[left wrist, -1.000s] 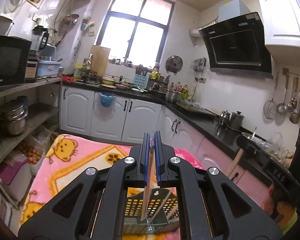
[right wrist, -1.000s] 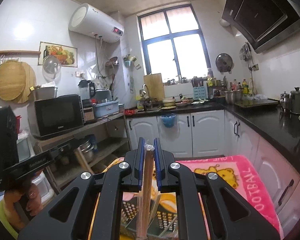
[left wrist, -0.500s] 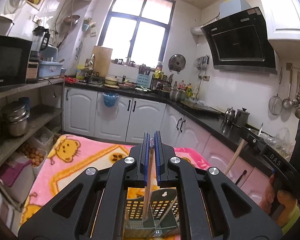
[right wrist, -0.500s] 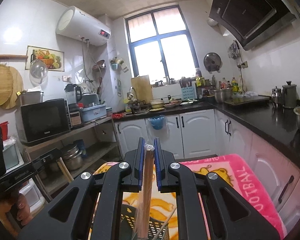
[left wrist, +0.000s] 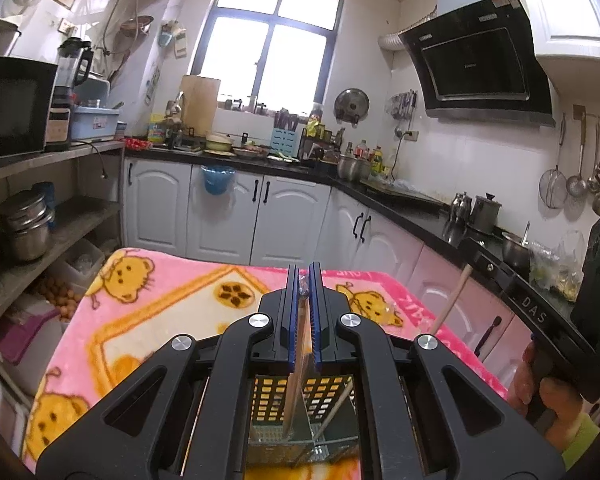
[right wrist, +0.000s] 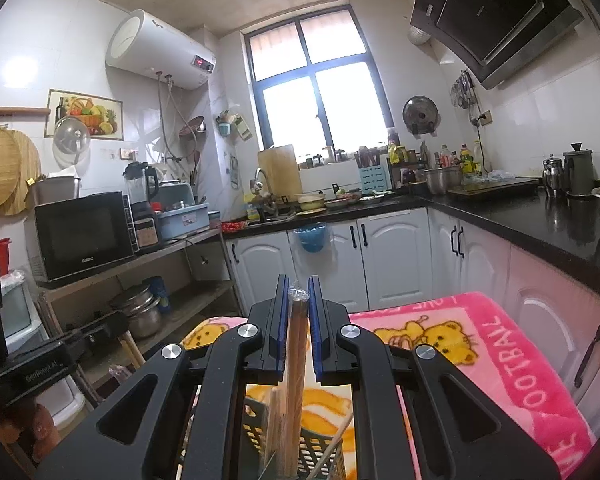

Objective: Organize utensils
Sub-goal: 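Carry the chopstick over the green caddy and lower it into a slot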

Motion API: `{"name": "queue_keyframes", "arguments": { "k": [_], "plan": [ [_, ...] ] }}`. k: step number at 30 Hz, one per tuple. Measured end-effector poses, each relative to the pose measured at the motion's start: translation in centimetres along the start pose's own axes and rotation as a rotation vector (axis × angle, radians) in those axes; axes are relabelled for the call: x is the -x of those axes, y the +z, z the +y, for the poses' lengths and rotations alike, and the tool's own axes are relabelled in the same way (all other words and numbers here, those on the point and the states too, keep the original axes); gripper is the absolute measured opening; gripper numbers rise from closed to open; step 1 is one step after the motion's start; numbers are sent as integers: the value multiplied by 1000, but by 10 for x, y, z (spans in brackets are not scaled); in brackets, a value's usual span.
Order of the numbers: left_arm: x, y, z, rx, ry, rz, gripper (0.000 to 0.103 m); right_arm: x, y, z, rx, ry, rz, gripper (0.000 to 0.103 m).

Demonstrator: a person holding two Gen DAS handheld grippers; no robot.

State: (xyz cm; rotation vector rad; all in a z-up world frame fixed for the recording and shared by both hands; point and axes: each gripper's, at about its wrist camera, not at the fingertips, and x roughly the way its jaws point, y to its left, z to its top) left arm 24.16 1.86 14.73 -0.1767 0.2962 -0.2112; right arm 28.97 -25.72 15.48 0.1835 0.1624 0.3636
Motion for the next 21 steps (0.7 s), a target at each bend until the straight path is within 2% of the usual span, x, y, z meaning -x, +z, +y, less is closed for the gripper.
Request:
{"name": "queue_keyframes", "arguments": {
  "k": [11,21],
  "plan": [
    [-17,-22,-2,-21,5,62,3,-15,-21,1,4,-12,18,10],
    [-22,-30,-2,-39,18,84,3,-15,-39,-3,-18,-10,62,10]
  ]
}}
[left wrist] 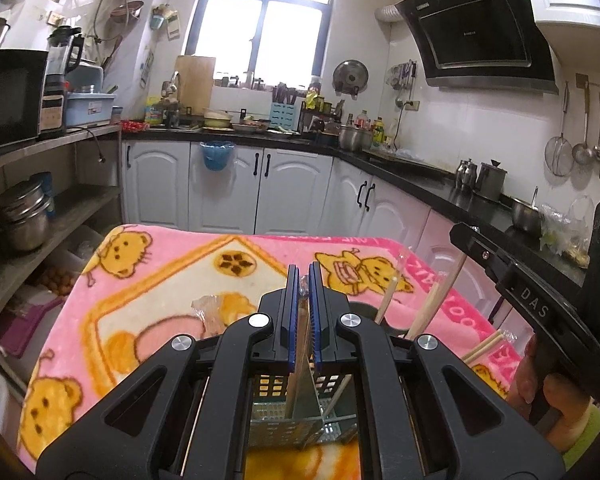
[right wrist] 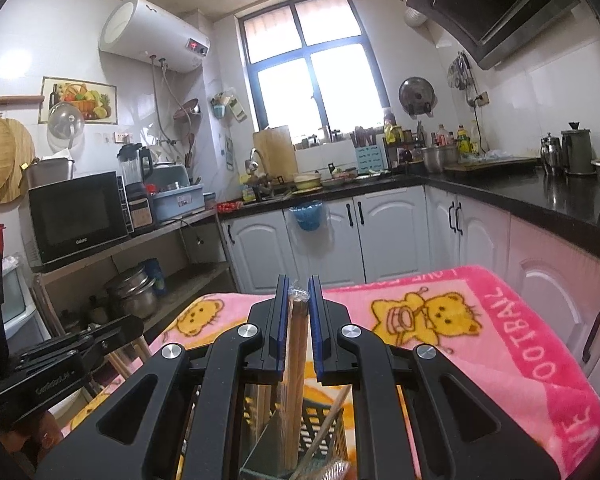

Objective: Organize utensils
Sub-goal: 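Carry the chopstick over the green caddy and lower it into a slot, then open the right gripper to release the chopstick into the caddy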

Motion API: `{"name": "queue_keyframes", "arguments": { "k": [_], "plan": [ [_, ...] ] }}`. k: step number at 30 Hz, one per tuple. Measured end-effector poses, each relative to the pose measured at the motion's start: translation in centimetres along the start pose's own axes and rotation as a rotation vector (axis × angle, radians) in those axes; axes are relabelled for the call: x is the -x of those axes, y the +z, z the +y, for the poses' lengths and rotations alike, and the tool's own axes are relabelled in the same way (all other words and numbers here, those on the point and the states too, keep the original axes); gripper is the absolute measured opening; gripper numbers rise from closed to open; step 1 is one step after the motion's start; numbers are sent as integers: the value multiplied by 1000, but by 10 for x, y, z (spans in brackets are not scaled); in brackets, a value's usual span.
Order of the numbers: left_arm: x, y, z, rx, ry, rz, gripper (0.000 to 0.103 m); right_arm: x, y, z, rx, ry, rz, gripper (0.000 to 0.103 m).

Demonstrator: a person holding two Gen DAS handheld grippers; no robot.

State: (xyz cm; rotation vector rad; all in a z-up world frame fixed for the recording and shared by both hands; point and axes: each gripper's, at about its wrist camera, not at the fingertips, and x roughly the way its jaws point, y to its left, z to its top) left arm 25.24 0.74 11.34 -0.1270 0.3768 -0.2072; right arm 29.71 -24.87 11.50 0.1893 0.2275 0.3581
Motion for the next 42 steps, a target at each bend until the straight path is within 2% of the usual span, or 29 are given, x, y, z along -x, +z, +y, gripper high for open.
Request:
{"name": "queue_keyframes", "arguments": {
  "k": [7,20,24,26,35,37,39,42],
  "plan": [
    [1,-1,-1,6,3,14,3,8,-10,-4,-20,7,38,11],
    [9,-4,7,32,8,24,3,27,-25,-11,-52,14,113,24],
    [11,-6,9,41,6,31,19,32,-27,-11,-56,19,129,27],
    [13,-9,11,47,5,33,23,34,-28,-10,-55,20,136,29],
    [30,-13,14,74,-4,17,50,46,-32,-11,-51,19,157,36],
    [34,-14,13,74,-5,8,62,47,-32,-12,-53,19,162,38],
    [38,-14,12,78,-10,0,67,50,-34,-12,-53,18,165,41],
    [45,-17,12,81,-9,-9,81,56,-36,-13,-52,15,168,43]
  ]
}}
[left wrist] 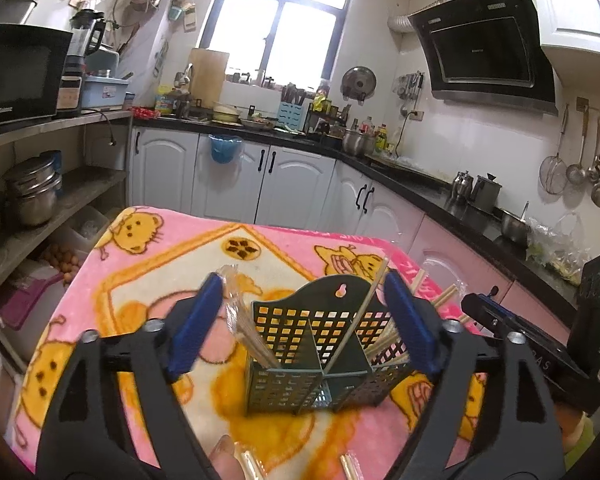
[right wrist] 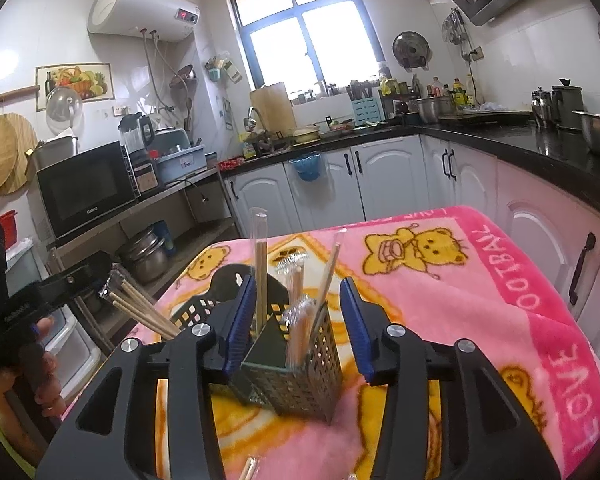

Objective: Organize utensils
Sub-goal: 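Open the right gripper to release the chopstick into the caddy, then move the right gripper back down to the remaining wrapped chopsticks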

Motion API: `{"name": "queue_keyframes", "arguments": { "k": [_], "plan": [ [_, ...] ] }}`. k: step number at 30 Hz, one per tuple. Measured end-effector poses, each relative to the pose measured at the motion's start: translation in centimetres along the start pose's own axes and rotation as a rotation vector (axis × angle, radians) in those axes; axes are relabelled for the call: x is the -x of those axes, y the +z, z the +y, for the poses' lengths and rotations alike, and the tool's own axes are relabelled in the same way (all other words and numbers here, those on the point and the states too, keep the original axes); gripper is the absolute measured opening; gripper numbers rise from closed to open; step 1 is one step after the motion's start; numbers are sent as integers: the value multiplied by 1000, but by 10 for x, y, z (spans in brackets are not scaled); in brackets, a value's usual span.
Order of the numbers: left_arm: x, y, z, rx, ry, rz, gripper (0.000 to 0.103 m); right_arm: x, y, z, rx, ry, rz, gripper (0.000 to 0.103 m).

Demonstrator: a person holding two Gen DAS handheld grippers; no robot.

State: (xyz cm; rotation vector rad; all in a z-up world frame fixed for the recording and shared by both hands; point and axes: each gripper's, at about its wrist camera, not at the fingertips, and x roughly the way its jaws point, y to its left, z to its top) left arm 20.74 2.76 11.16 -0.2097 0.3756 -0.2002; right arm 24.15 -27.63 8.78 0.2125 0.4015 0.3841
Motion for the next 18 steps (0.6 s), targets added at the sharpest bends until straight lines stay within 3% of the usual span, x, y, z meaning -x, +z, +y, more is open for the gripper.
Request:
{"name": "queue_keyframes", "arguments": {
  "k": [4,18],
  "plan": [
    [7,-3,0,13,-4,-6,92,6,-3,-2,4,-1,3,46],
    [33,-24,-7,14,-9,1,92,29,-20,-1,29,-9,38,52]
  ]
}}
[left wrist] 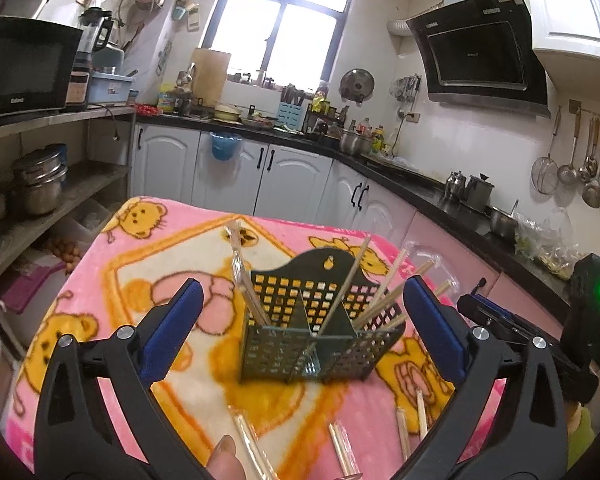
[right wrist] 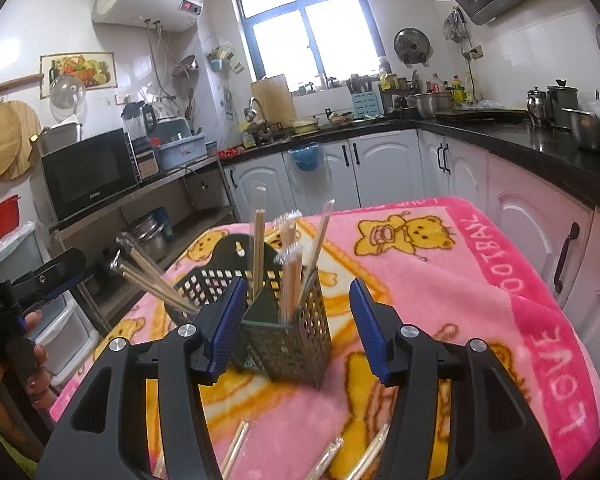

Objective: Organize utensils
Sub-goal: 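Move the right gripper back down to the remaining wrapped chopsticks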

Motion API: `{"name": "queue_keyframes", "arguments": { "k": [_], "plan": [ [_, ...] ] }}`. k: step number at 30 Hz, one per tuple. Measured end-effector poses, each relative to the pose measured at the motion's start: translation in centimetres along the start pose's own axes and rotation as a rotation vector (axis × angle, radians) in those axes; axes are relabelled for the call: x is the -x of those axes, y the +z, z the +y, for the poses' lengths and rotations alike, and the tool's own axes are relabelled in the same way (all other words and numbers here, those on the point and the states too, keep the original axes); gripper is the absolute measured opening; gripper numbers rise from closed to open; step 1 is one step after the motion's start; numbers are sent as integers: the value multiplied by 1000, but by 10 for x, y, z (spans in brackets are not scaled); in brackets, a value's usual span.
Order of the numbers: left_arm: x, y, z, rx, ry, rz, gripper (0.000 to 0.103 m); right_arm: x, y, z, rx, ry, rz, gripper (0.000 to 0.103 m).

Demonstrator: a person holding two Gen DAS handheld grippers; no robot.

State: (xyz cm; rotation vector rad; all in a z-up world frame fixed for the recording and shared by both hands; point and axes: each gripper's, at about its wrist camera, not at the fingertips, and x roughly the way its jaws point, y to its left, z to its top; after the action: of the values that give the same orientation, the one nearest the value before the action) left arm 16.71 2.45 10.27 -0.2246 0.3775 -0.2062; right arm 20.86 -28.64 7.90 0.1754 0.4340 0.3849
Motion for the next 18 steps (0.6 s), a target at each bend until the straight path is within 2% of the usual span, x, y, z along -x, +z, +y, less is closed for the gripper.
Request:
{"name": "queue_keyframes", "arguments": {
  "k": [18],
  "plan": [
    [-5,-40,0,10,22,104,92,9,-29,10,46,4,72,52]
  ]
}}
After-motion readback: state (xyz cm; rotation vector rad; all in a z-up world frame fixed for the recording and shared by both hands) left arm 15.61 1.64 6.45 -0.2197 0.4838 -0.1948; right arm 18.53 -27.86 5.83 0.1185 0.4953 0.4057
